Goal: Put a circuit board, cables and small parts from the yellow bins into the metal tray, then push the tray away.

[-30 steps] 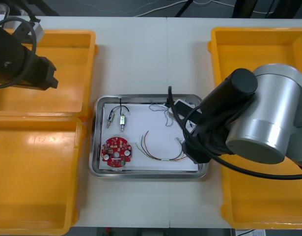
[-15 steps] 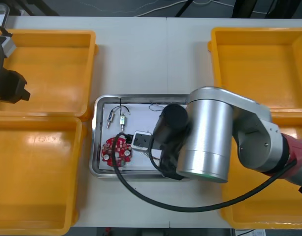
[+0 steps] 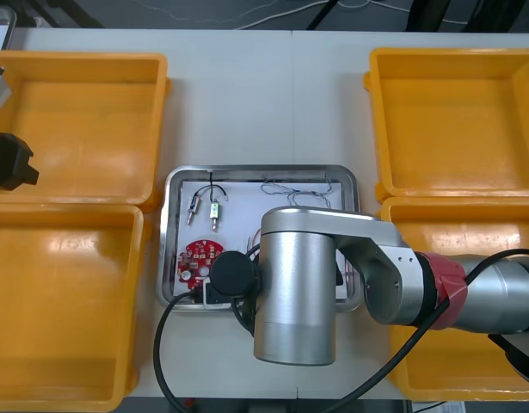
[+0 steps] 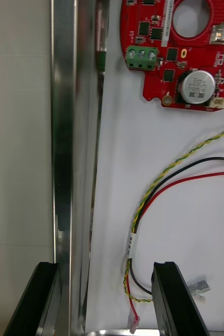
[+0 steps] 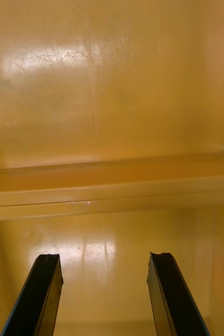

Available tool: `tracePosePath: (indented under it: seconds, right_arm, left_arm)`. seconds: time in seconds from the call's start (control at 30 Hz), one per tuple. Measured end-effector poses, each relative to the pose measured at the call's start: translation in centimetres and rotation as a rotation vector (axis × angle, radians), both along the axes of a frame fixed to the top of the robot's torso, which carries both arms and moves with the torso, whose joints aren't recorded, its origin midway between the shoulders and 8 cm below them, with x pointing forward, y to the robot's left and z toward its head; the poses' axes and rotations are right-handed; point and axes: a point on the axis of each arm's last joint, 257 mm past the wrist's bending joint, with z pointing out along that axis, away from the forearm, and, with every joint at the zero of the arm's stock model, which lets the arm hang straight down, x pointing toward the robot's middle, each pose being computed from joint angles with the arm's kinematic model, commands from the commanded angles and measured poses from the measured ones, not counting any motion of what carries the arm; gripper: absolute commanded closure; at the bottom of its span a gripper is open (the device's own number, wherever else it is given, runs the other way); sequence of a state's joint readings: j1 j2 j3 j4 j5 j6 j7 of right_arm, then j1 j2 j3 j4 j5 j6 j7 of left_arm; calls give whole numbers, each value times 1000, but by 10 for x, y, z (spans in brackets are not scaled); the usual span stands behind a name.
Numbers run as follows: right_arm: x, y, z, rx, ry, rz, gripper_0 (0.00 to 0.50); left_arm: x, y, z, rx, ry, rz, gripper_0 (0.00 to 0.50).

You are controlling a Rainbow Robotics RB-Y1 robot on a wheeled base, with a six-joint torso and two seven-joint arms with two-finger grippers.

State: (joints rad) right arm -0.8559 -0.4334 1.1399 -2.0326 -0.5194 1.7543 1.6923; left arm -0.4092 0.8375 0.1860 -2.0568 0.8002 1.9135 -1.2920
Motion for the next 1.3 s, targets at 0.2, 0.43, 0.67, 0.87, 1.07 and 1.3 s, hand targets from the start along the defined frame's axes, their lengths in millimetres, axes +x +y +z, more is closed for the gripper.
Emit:
tracePosePath:
  seconds: [0.2,0.43,0.67,0.87,1.07,1.3]
  right_arm:
    - [-3,3,-6,-14,-19,19,0]
    - [-9,7,-16,-14,-42,29,0]
    - [-19,5,-29,0,-21,11,0]
    - [-20,1,-36,1,-27,-4,0]
    - [-12,0,-42,-4,-42,-17,0]
    - [-7,4,-49,-9,-42,-33,0]
  left_arm:
    - [-3,1,-5,2,10,2,19]
    - [-5,2,-7,2,15,3,19]
    - [-5,1,-7,-2,16,1,21]
    - [-7,-5,-8,-22,25,-10,19]
    - [-7,-5,-9,-22,26,-10,19]
    - [-9,-4,-12,-22,33,-8,16]
